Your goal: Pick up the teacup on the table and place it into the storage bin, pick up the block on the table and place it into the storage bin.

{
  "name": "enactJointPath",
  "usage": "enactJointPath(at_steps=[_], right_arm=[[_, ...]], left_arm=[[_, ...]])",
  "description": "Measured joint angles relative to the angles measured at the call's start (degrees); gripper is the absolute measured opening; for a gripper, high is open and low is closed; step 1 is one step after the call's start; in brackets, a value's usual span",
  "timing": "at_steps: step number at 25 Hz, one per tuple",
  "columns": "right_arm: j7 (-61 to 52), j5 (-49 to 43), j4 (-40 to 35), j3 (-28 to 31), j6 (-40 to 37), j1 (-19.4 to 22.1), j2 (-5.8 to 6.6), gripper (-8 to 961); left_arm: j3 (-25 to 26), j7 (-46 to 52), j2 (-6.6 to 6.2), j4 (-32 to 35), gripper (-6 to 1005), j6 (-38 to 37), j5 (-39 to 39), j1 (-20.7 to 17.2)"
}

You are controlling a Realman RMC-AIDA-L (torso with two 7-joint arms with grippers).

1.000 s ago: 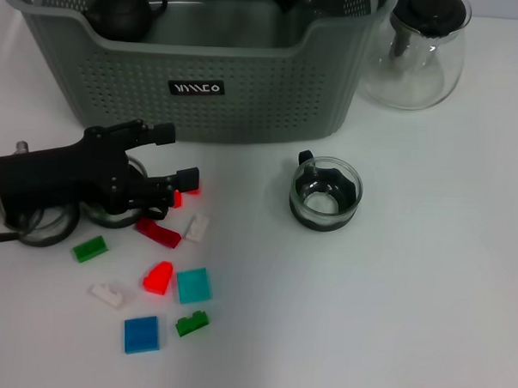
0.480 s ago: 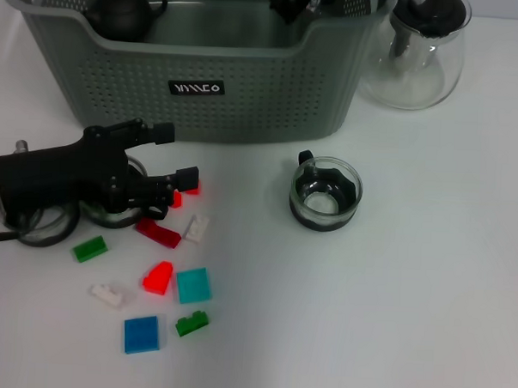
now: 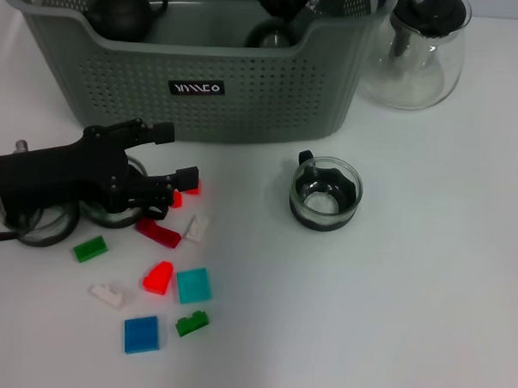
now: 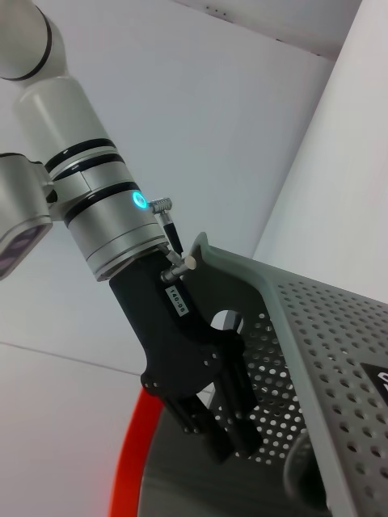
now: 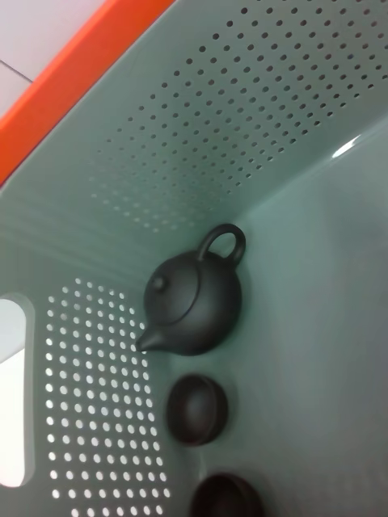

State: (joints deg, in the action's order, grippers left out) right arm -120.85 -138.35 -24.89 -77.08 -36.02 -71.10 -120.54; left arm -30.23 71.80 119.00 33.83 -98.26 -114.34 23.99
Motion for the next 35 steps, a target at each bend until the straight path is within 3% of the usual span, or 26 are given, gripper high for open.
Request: enactJointPath(at_steps=[7,14,18,24,30,33,35], right_arm=[[-1.3,0.2,-3.9,0.0,-0.2,1.5,0.09,332],[-5.2,3.1,-26.4,0.6,-5.2,10.4,0.27,568],[-4.4,11.3,-40.8,2.7,-12.4,16.2,0.61,635],[1.2,26.0,-50.8,9.6,-32.5,21.9,1.76,682],[5.3,32.4,-47.2,19.7,-56.2,23.9,4.28,683],[6.9,31.4,-44.9,20.8,-63.8,24.9,5.83,682],[7.7,29.2,-44.5,20.3,-67.6,25.9,6.1,681]], left_arm=[[0.0,0.0,-0.02,0.0,877,0.0,0.0,0.0],[0.0,0.0,-0.09,0.0,877,0.1,0.0,-0.1],[0.0,0.0,-0.09,0.0,878,0.1,0.0,0.0],[0.0,0.0,-0.12,0.1,878,-0.2,0.0,0.0],[0.0,0.0,-0.17,0.2,877,-0.4,0.0,-0.2],[0.0,0.0,-0.17,0.3,877,-0.4,-0.1,0.0],[0.0,0.1,-0.17,0.3,877,-0.4,-0.1,0.0]])
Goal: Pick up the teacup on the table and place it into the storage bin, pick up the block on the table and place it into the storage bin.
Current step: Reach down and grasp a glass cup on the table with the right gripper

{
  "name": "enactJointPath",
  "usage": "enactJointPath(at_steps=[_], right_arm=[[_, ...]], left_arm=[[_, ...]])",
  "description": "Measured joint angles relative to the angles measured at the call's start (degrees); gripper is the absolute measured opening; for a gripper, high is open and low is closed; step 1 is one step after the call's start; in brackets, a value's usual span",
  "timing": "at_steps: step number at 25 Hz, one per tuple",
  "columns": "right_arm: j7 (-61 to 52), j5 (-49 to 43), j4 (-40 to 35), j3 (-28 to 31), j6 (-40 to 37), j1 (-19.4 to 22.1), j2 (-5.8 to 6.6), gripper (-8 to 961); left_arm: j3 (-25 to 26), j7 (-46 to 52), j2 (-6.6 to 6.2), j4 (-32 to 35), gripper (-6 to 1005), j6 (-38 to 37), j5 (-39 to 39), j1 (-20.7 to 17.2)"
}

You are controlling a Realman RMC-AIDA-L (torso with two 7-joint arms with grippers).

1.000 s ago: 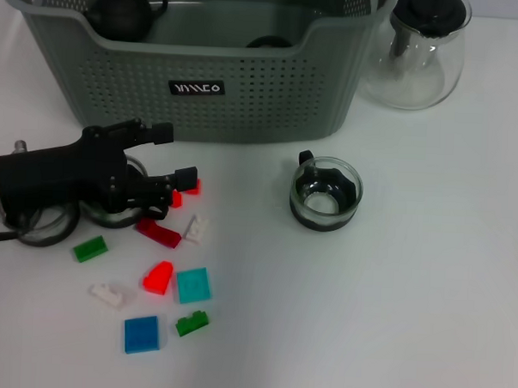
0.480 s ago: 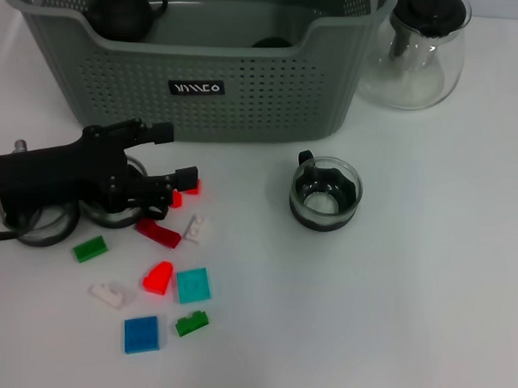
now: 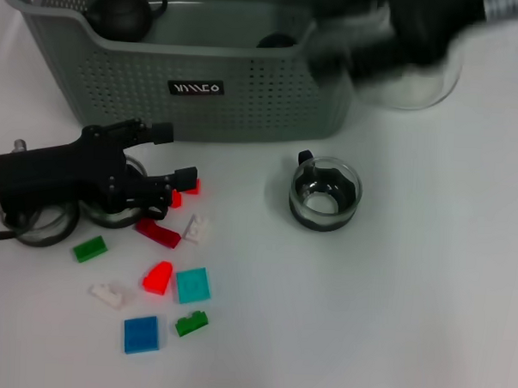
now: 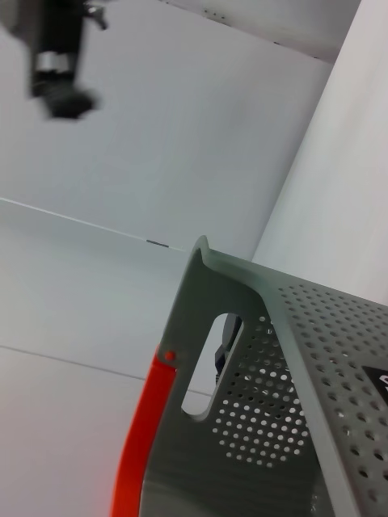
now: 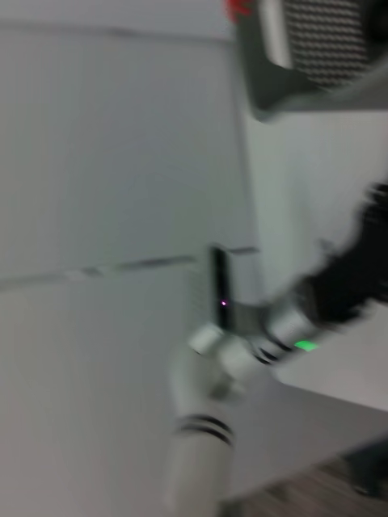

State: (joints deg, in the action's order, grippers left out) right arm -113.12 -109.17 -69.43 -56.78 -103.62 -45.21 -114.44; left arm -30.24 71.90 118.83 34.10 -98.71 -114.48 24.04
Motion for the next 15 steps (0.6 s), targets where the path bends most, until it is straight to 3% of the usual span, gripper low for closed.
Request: enactJointPath(at_steps=[4,7,12,15], right_arm=[[0.5,-9.0,-0.2,-1.4,-4.1,0.6,-1.09,678],[0.4,-16.8,0.1,-3.0,-4.4,-0.1,-2.56,676],[0.3,-28.9,0.6,-5.6,-1.4,-2.0,-5.39,676],[-0.7,-31.9,3.0,-9.7,2.1,-3.0,-5.85,676]], left_arm=[[0.0,0.0,0.0,0.0,878,0.0,0.1,0.0],[0.0,0.1,0.0,-0.1,878,0.3,0.1,0.0],[0.0,0.0,0.09,-0.2,878,0.5,0.1,0.0],[0.0,0.0,0.2,-0.3,878,0.6,0.2,0.0]])
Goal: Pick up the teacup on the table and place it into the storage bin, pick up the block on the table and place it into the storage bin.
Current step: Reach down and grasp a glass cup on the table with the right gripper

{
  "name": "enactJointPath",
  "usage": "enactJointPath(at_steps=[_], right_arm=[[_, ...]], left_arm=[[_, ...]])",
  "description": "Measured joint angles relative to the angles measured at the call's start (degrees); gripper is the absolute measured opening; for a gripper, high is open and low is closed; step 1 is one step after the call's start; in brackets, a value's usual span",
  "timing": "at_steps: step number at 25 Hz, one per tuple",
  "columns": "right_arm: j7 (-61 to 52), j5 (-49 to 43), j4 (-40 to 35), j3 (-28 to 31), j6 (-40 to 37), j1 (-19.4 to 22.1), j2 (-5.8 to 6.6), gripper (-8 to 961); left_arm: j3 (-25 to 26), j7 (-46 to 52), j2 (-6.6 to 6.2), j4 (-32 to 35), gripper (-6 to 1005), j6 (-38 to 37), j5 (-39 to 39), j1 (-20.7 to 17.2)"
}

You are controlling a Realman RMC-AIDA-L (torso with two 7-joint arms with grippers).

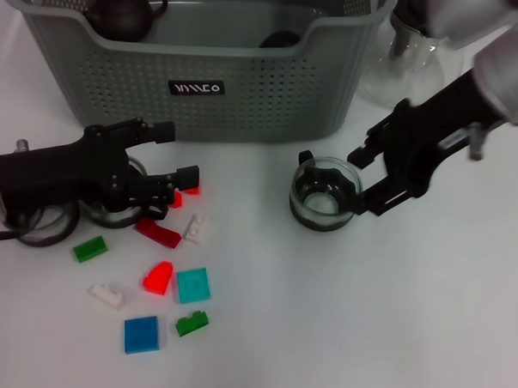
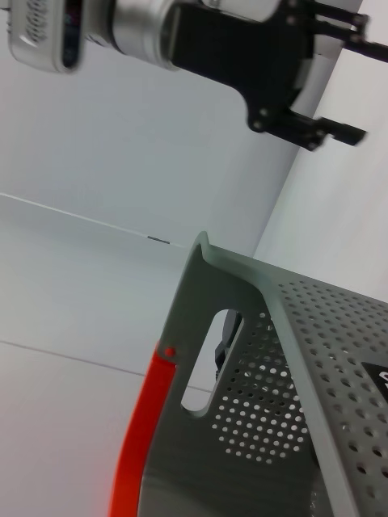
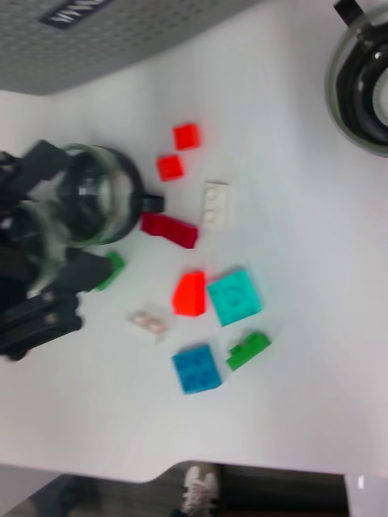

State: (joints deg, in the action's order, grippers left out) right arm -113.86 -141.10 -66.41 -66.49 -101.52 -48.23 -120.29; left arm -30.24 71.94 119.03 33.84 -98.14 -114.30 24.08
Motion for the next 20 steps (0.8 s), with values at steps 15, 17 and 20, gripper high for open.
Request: enactJointPath(at_steps=[15,17,20], right_arm=[[-4.5,-0.3,10.0,-21.7,19.1,-2.7,-0.36,675],[-5.1,-0.2,11.3,-23.9,20.8,-3.3,-0.43,675],[-6.0,-0.1,13.1,-26.5,23.1,-3.8,-0.52,676]], left_arm=[[0.7,0.0,0.15,0.0,877,0.2,0.1,-0.1],[0.7,0.0,0.15,0.0,877,0.2,0.1,-0.1],[0.7,-0.1,0.15,0.0,877,0.3,0.0,-0.1]])
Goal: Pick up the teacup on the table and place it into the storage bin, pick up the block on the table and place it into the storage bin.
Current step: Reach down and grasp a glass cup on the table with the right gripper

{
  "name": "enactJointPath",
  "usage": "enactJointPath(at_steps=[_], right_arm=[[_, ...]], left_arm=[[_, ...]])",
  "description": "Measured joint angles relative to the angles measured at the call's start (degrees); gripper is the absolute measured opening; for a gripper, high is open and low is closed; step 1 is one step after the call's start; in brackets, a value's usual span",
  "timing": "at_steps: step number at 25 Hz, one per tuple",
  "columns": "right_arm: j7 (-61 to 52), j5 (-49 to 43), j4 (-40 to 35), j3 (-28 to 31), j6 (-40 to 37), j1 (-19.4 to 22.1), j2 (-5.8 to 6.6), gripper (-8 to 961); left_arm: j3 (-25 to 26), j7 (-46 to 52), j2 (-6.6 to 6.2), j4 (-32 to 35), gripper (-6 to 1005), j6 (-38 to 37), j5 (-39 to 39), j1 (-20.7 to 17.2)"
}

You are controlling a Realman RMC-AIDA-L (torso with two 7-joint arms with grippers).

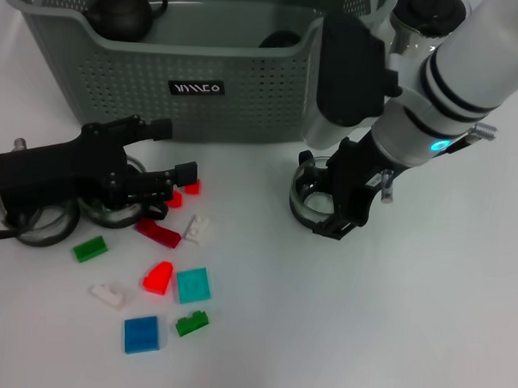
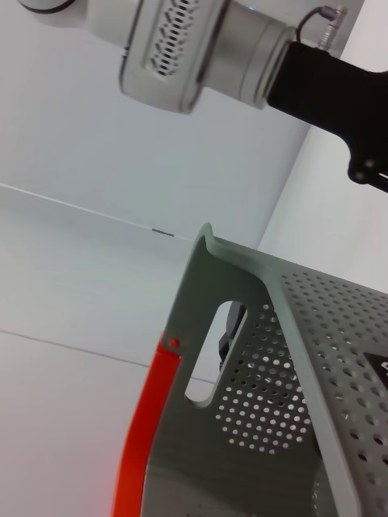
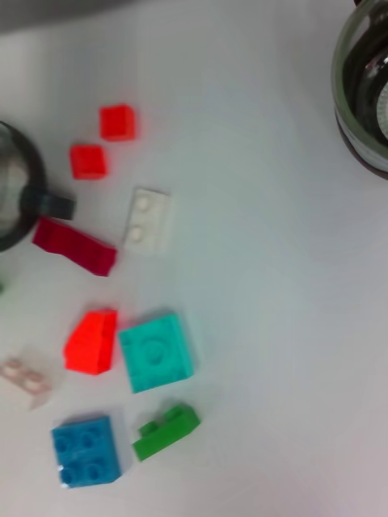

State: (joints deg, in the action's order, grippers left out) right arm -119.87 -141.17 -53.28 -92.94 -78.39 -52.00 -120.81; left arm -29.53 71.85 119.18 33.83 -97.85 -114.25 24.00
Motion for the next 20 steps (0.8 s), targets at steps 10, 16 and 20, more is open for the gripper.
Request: enactJointPath(at_steps=[10,16,20], right_arm=[[-1.2,2.4,3.9,-4.2,3.1,-1.3,-0.21,672],[-2.1,2.7,4.7,-6.4,4.9,-1.4,-0.22,668],[-3.4,2.8,4.5,-6.5,5.2,-1.4,-0.22,666]], left_arm=[[0.0,0.0,0.0,0.0,878,0.1,0.0,0.0],[0.0,-0.1,0.0,0.0,878,0.2,0.0,0.0],[0.0,-0.5,0.0,0.0,878,0.2,0.0,-0.2]])
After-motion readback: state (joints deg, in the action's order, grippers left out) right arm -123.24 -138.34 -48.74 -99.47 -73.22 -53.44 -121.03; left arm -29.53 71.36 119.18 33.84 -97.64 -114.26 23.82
